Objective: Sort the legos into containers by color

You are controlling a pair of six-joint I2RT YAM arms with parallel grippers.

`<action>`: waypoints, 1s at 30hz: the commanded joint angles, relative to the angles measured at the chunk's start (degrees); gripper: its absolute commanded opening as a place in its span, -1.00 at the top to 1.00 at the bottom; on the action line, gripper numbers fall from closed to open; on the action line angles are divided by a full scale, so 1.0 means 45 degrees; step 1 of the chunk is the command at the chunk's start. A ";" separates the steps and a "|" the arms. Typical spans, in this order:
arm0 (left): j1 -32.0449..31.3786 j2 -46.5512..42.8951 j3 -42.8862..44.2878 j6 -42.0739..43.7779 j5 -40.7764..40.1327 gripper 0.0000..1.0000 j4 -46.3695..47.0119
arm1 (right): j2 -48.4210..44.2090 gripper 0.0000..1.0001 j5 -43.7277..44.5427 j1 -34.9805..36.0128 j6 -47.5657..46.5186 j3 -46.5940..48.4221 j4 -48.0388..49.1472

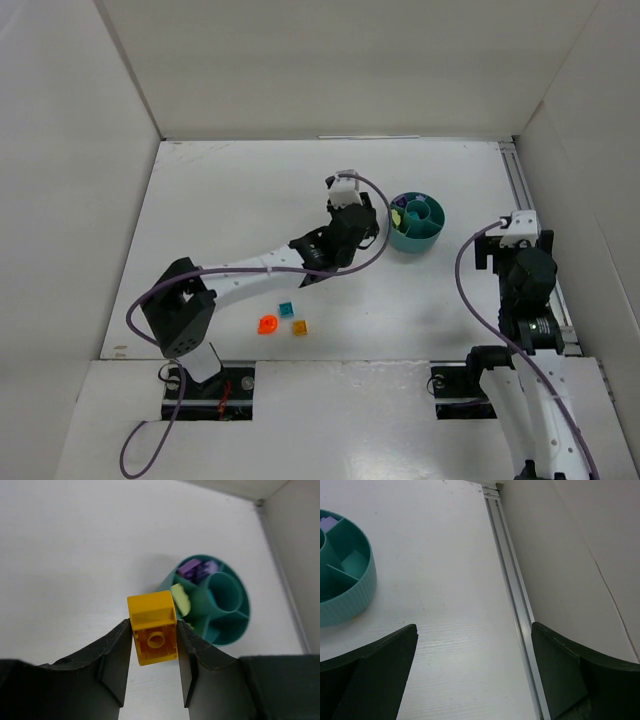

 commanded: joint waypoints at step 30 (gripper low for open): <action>-0.2320 0.6585 0.3673 0.6979 -0.2778 0.35 1.1678 | -0.1556 -0.99 0.1464 0.0066 0.1207 -0.0864 -0.0397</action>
